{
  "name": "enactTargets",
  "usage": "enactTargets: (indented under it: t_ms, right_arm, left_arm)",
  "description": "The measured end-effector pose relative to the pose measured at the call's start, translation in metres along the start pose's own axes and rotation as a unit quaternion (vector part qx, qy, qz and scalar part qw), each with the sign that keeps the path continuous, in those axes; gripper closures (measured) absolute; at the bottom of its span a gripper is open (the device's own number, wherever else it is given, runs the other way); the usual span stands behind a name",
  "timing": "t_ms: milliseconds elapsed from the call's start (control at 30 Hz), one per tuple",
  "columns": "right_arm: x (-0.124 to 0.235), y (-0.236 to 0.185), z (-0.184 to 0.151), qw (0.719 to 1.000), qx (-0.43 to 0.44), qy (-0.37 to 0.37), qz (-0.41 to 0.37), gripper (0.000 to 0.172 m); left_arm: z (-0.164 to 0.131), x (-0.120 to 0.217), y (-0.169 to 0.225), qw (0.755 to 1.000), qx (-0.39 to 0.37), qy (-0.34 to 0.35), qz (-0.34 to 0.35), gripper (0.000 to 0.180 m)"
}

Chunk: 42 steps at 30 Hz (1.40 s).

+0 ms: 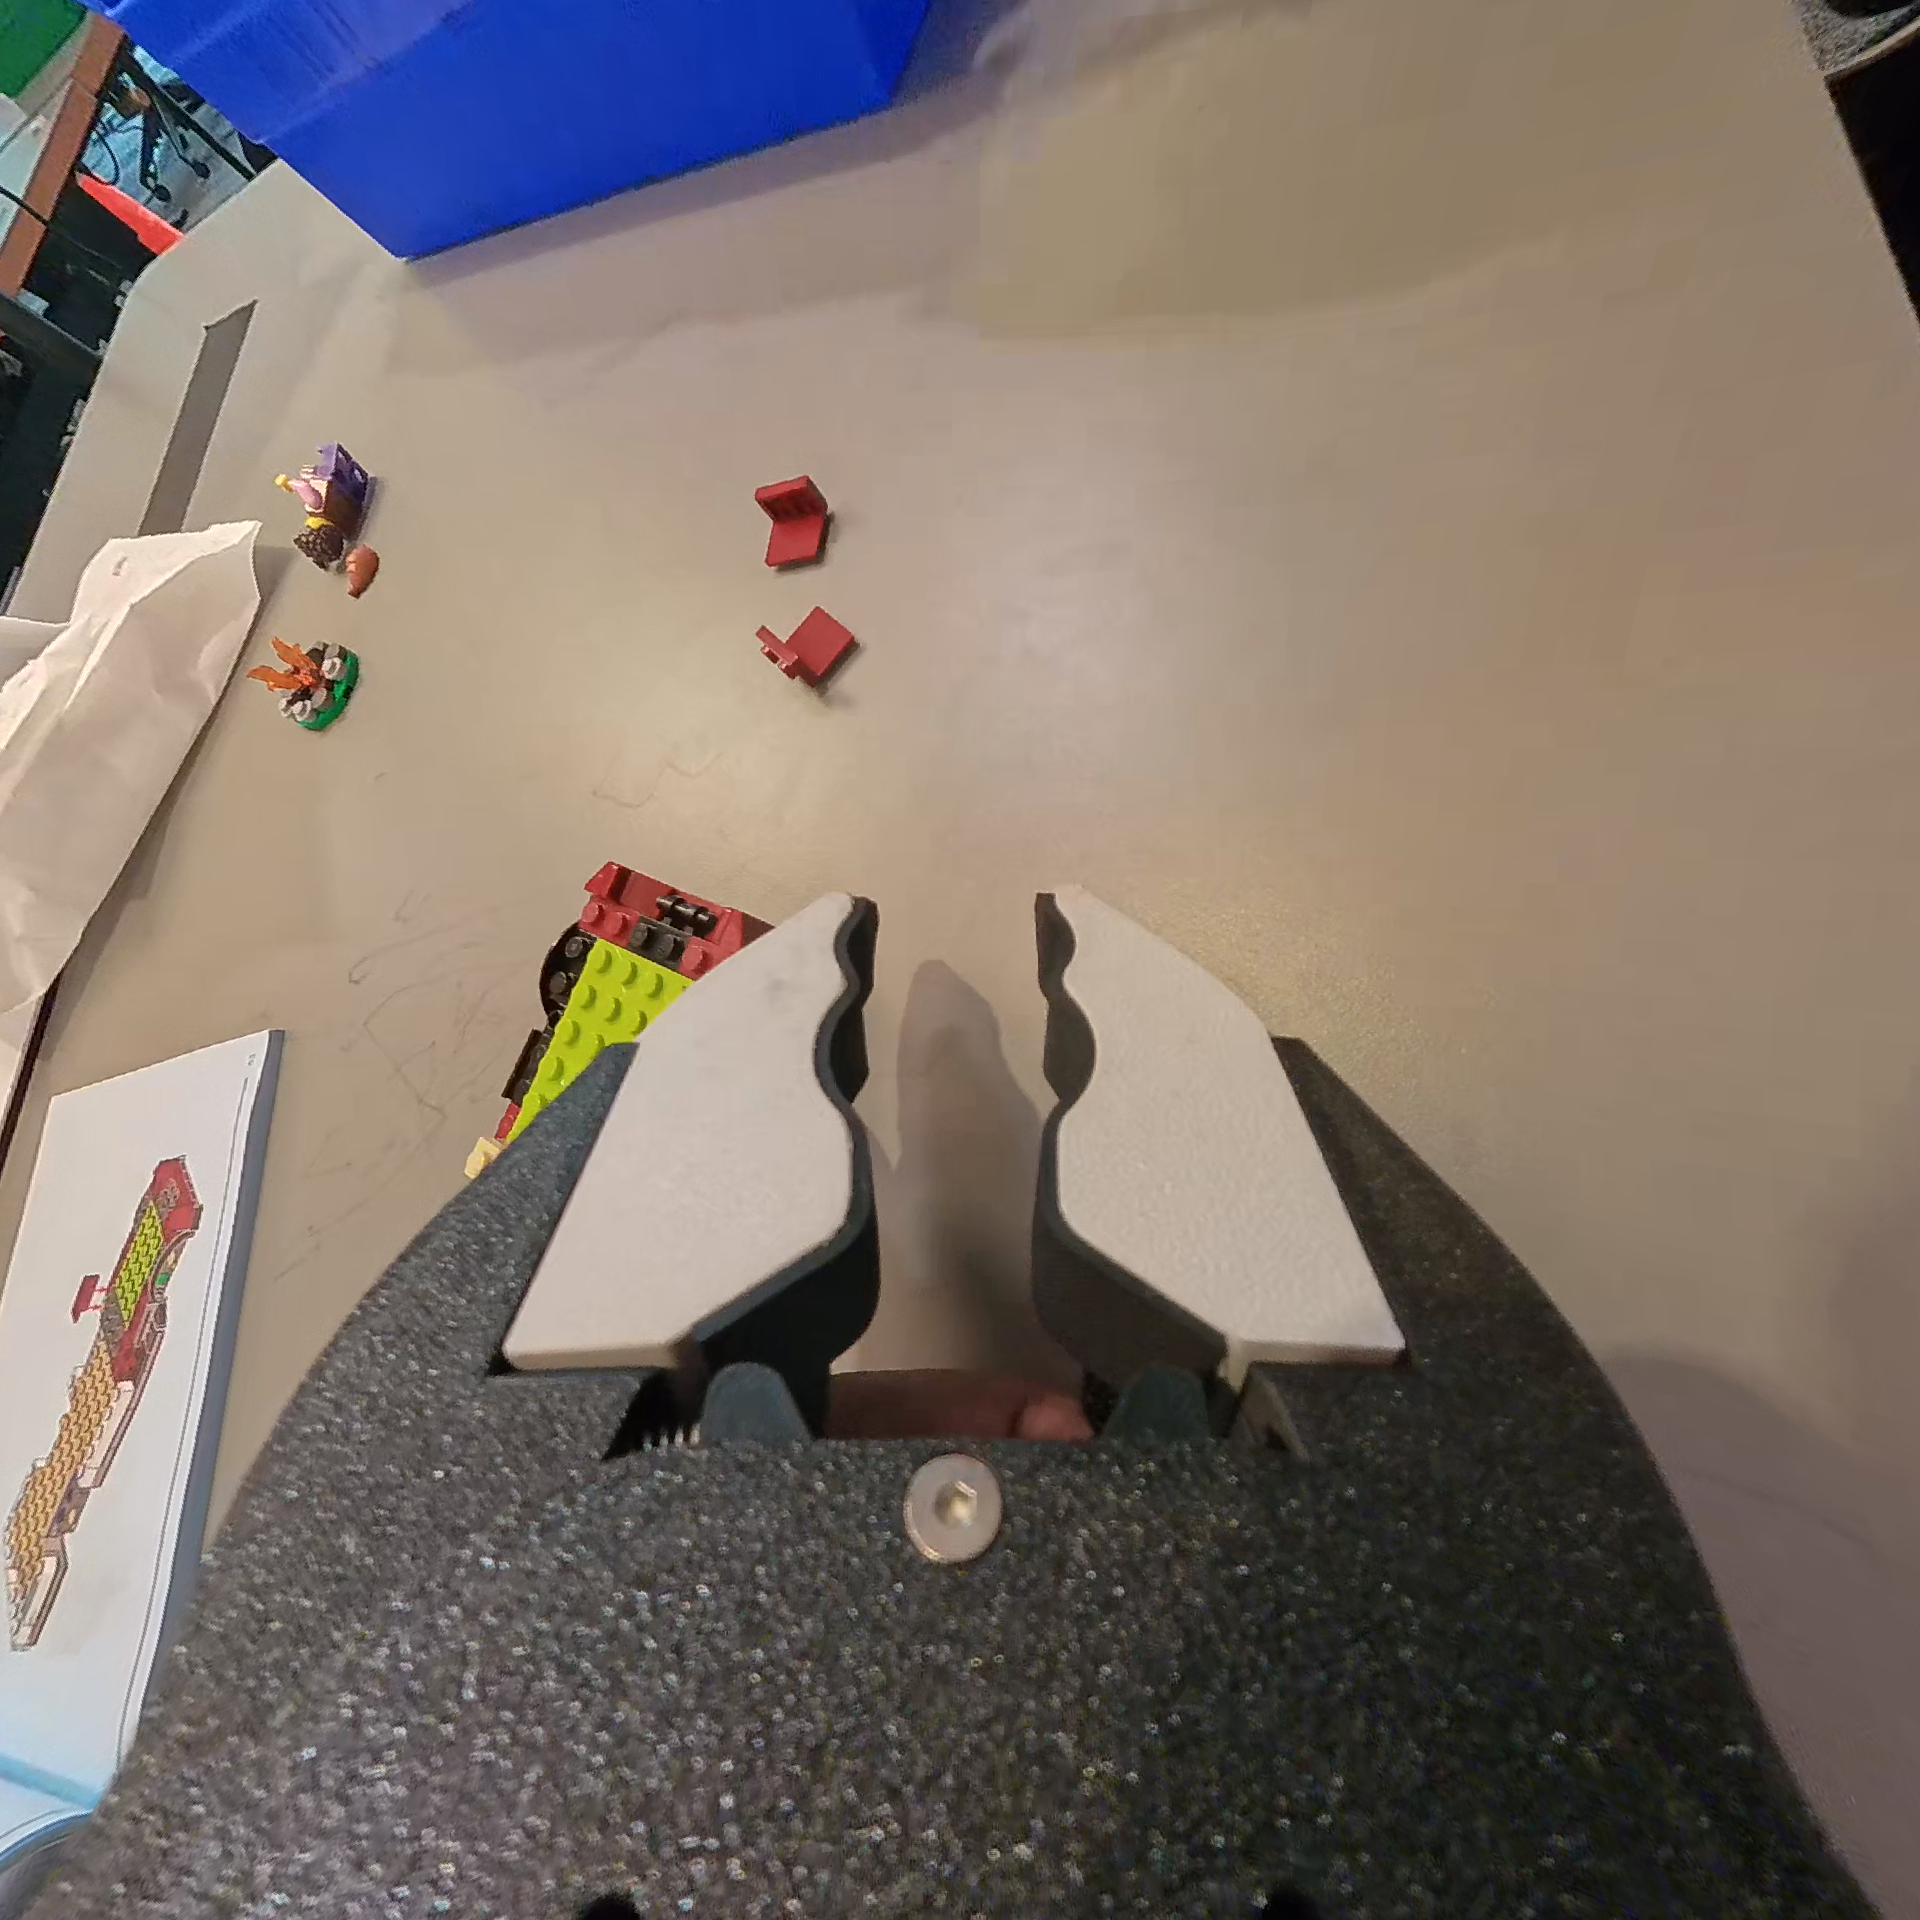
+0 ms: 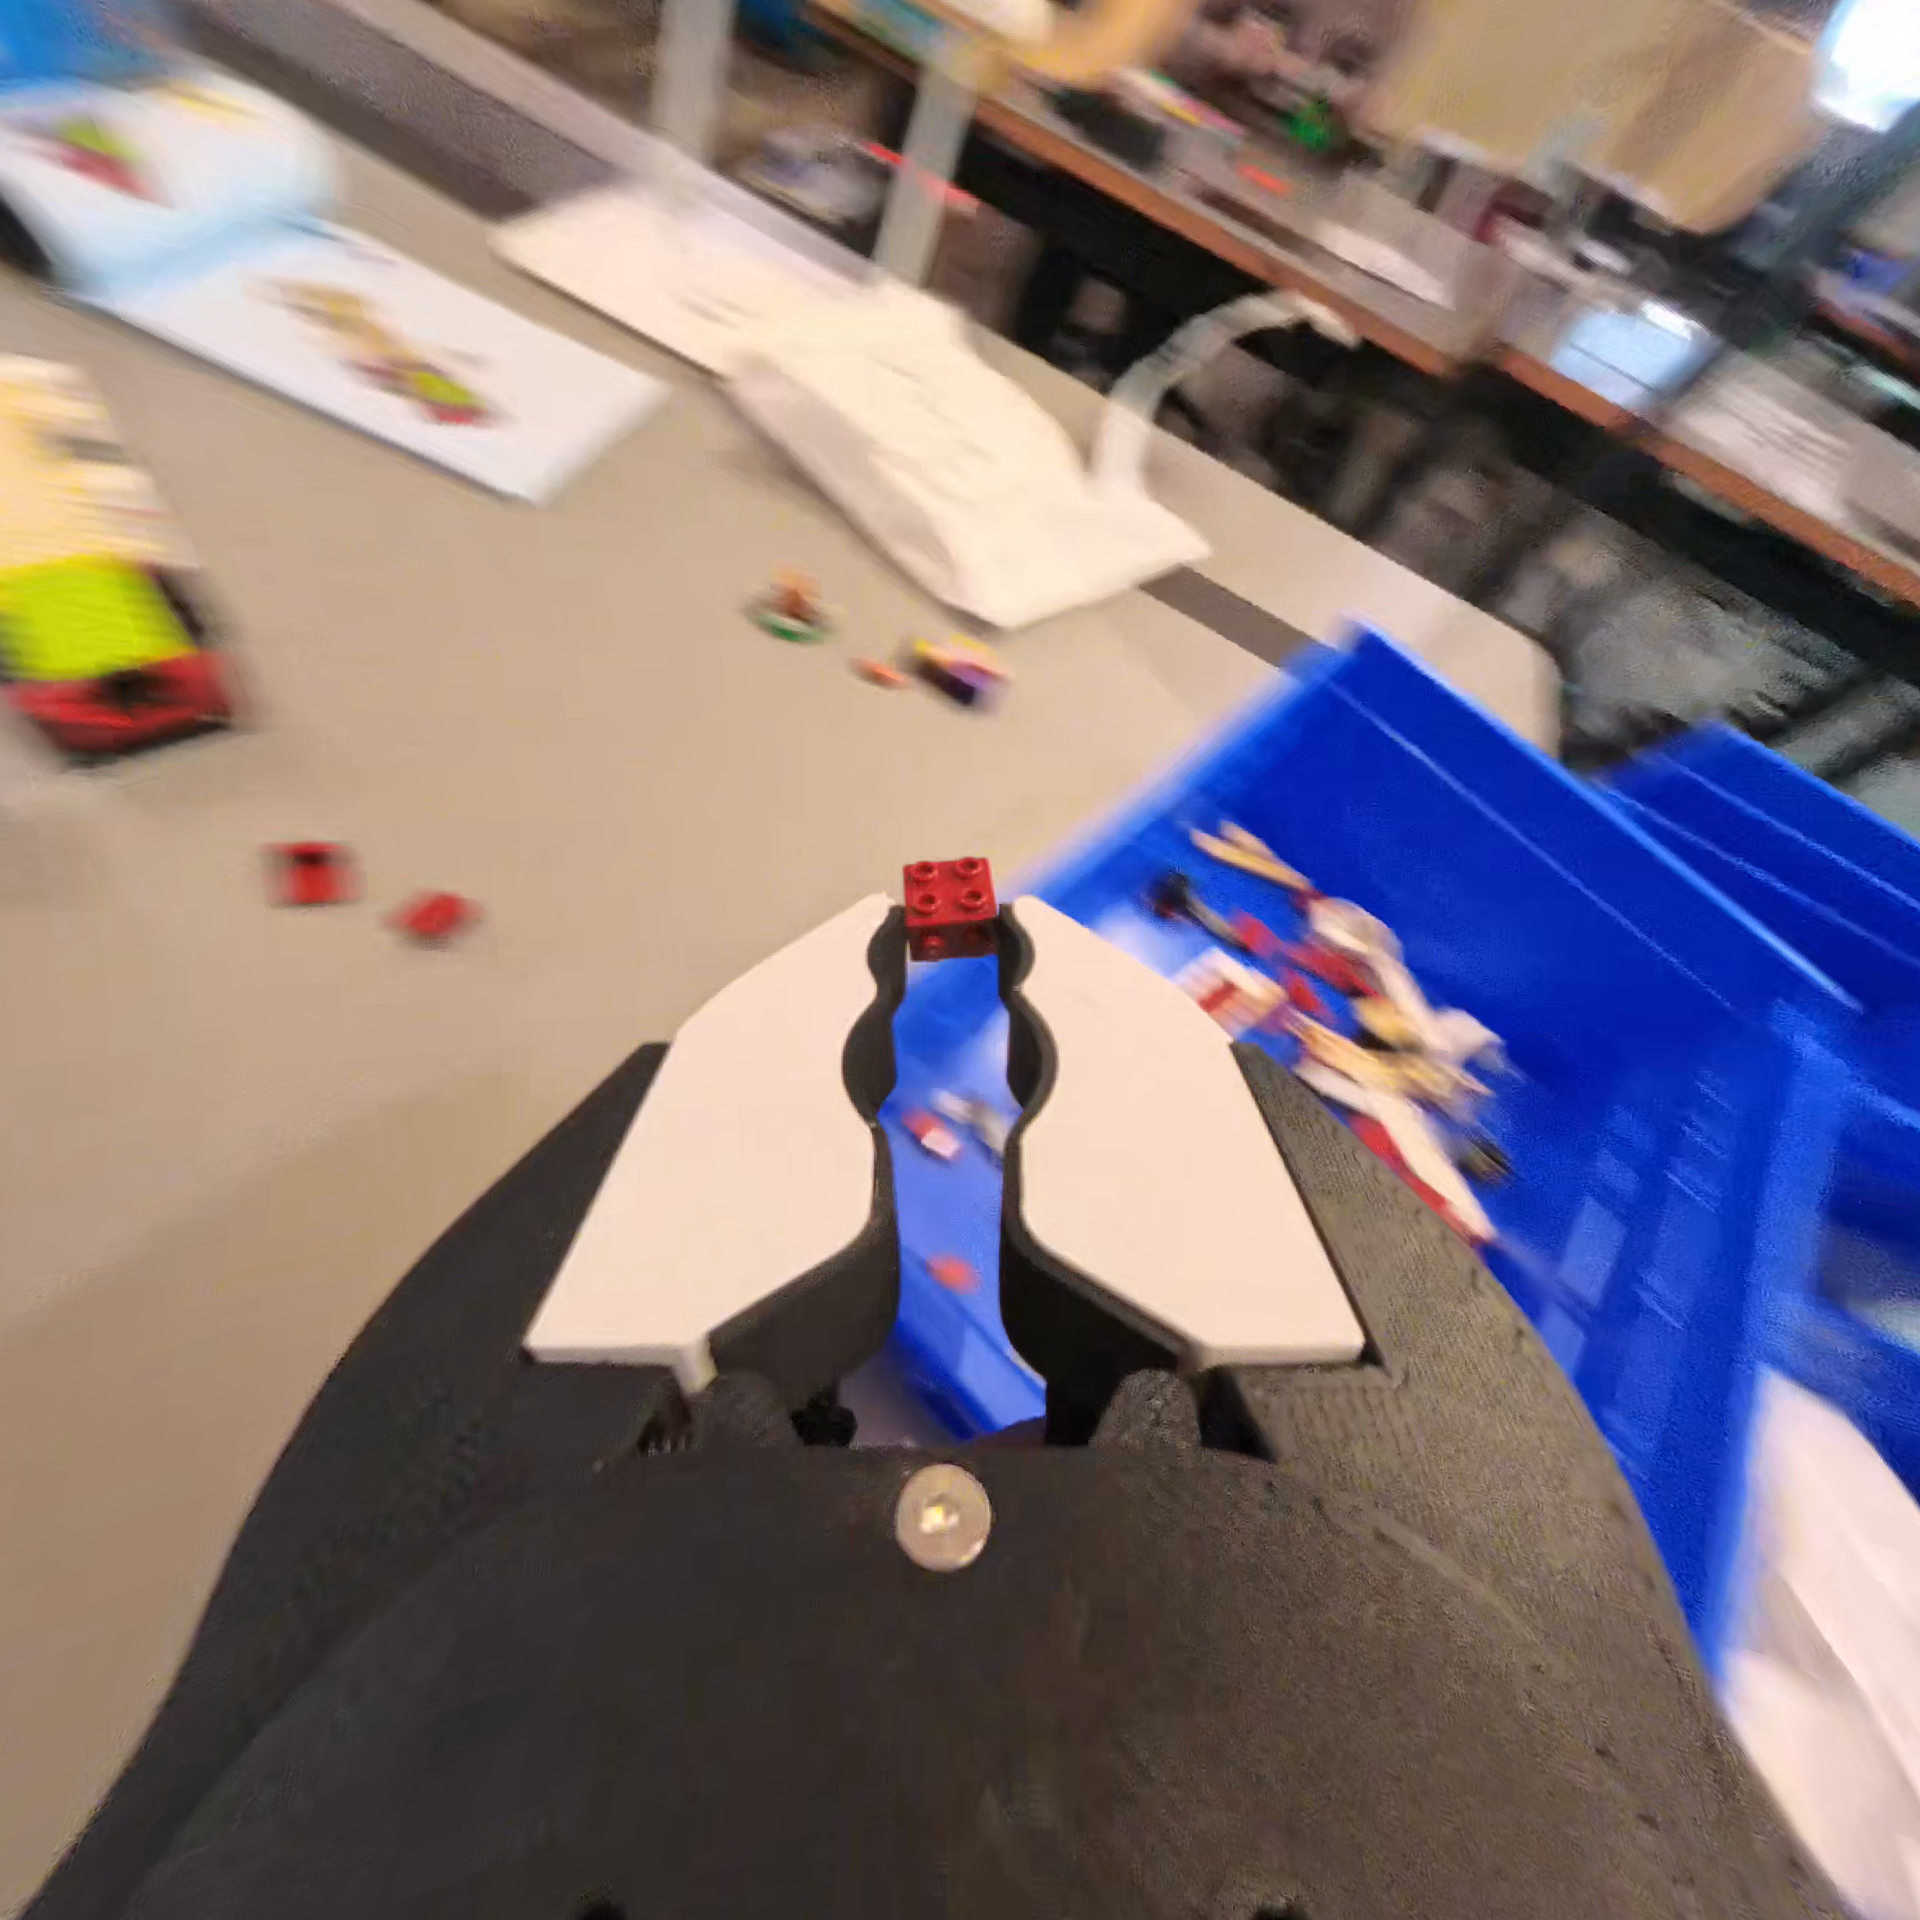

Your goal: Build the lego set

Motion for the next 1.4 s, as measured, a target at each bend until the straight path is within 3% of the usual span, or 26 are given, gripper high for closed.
enactTargets:
  t_ms: [100, 200, 567, 700, 867, 1067, 1200, 1300, 1400]
  right_arm:
    - [0.000, 0.042, -0.036, 0.994, -0.031, -0.081, -0.062, 0.155]
    - [-0.007, 0.048, -0.058, 0.990, -0.051, -0.116, -0.066, 0.155]
    - [0.000, 0.025, -0.033, 0.997, -0.030, -0.068, -0.027, 0.149]
    - [-0.003, -0.036, 0.009, 0.996, -0.008, -0.008, 0.088, 0.148]
    - [-0.047, -0.143, 0.045, 0.964, 0.049, 0.017, 0.260, 0.144]
    - [-0.128, -0.208, 0.112, 0.941, 0.154, 0.046, 0.297, 0.136]
    - [-0.190, -0.256, 0.159, 0.911, 0.227, 0.056, 0.339, 0.127]
    - [-0.230, -0.301, 0.177, 0.868, 0.304, 0.064, 0.386, 0.123]
    - [-0.265, -0.339, 0.186, 0.815, 0.377, 0.071, 0.435, 0.118]
  left_arm:
    - [0.000, 0.000, 0.001, 1.000, 0.000, 0.000, -0.001, 0.151]
    - [0.000, 0.000, 0.000, 1.000, 0.003, -0.001, -0.002, 0.151]
    - [-0.002, 0.000, 0.000, 1.000, 0.010, -0.003, -0.002, 0.150]
    - [-0.005, 0.008, -0.002, 1.000, -0.004, 0.003, 0.005, 0.135]
    - [-0.025, 0.038, -0.025, 0.999, 0.025, 0.005, 0.044, 0.132]
    - [-0.059, 0.087, -0.075, 0.989, 0.042, -0.029, 0.142, 0.131]
    - [-0.096, 0.123, -0.114, 0.959, 0.158, -0.008, 0.237, 0.133]
    - [-0.125, 0.140, -0.125, 0.922, 0.260, -0.006, 0.288, 0.133]
    - [-0.144, 0.151, -0.129, 0.894, 0.315, -0.008, 0.319, 0.133]
Point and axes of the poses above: each gripper's, where its closed fingertips meet, x back along the fingers, z out of its top, y = z × x across the jaws, the point moved 5 cm from there along x, back along the fingers, and after that the axes turned 3 degrees about y, right-handed, at the moved point
